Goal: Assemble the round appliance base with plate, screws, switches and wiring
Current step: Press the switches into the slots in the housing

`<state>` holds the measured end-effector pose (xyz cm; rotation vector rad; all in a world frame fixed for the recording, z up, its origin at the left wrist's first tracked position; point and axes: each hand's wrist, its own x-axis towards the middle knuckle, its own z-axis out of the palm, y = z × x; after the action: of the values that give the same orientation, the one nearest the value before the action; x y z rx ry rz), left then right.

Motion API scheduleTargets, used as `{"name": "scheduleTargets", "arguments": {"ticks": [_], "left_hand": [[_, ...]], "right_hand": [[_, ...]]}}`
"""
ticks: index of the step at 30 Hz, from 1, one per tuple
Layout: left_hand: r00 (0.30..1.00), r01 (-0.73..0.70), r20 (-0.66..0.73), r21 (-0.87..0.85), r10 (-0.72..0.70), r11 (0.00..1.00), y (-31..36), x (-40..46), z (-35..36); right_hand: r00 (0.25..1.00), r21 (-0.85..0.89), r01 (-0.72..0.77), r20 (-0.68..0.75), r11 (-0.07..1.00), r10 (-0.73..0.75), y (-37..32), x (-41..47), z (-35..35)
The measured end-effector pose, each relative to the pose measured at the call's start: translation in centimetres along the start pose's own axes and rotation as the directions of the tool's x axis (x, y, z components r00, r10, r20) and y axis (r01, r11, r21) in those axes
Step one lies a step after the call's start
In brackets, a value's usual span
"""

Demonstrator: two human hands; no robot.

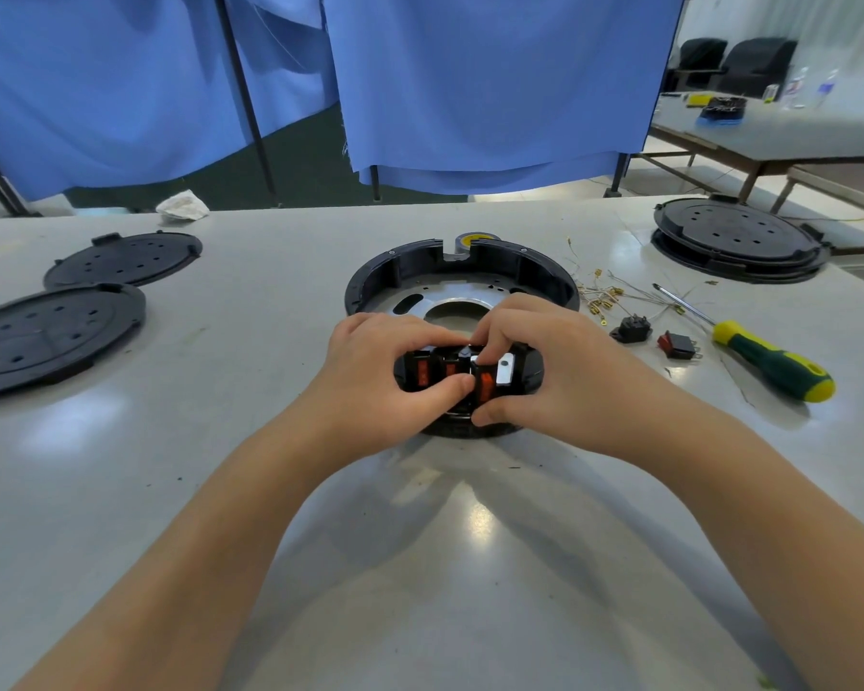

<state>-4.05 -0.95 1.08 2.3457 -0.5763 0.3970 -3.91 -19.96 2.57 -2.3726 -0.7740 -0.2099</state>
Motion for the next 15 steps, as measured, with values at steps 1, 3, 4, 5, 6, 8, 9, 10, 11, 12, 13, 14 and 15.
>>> {"name": "scheduleTargets", "arguments": {"ticks": [1,3,4,5,6,8,9,10,11,12,13,14,15], "left_hand": [[1.0,-0.002,-0.002,0.0,0.002,1.0,-0.01,-0.03,0.0],[1.0,-0.008,-0.004,0.0,0.008,1.0,-0.05,-0.04,0.0],[1.0,-0.01,-0.003,0.0,0.01,1.0,-0.06,-0.03,0.0],[1.0,-0.012,-0.002,0.002,0.012,1.0,-0.1,-0.01,0.01],[1.0,-0.012,-0.001,0.004,0.012,1.0,-0.14,0.0,0.02],[1.0,-0.009,-0.008,0.008,0.009,1.0,-0.19,-0.01,0.06],[1.0,-0.008,-0.011,0.008,0.008,1.0,-0.21,-0.03,0.07],[1.0,-0.009,-0.012,0.006,0.009,1.0,-0.23,-0.04,0.07],[1.0,-0.012,-0.011,0.003,0.012,1.0,-0.22,-0.06,0.04],[1.0,-0.014,-0.01,-0.003,0.014,1.0,-0.21,-0.07,0.01],[1.0,-0.017,-0.008,-0.009,0.016,1.0,-0.19,-0.1,-0.01],[1.0,-0.02,-0.005,-0.012,0.019,1.0,-0.19,-0.1,-0.03],[1.0,-0.021,-0.004,-0.013,0.021,1.0,-0.17,-0.12,-0.02]], "right_hand": [[1.0,-0.001,0.003,-0.003,1.0,-0.003,0.01,0.01,0.03],[1.0,-0.012,0.016,-0.018,1.0,-0.017,0.05,0.02,0.12],[0.999,-0.022,0.023,-0.027,0.999,-0.023,0.06,0.02,0.17],[0.999,-0.035,0.029,-0.034,0.999,-0.031,0.05,0.01,0.21],[0.999,-0.05,0.036,-0.039,0.998,-0.038,0.06,0.02,0.23],[0.998,-0.071,0.044,-0.041,0.996,-0.047,0.1,0.04,0.25],[0.998,-0.079,0.046,-0.039,0.996,-0.049,0.1,0.05,0.26],[0.998,-0.085,0.048,-0.038,0.995,-0.051,0.1,0.06,0.27],[0.998,-0.092,0.05,-0.037,0.994,-0.053,0.08,0.07,0.3],[0.998,-0.1,0.051,-0.037,0.994,-0.055,0.08,0.07,0.34],[0.998,-0.107,0.05,-0.035,0.993,-0.054,0.08,0.06,0.37],[0.998,-0.112,0.049,-0.034,0.993,-0.053,0.11,0.07,0.39],[0.998,-0.112,0.047,-0.033,0.993,-0.051,0.14,0.07,0.4]]}}
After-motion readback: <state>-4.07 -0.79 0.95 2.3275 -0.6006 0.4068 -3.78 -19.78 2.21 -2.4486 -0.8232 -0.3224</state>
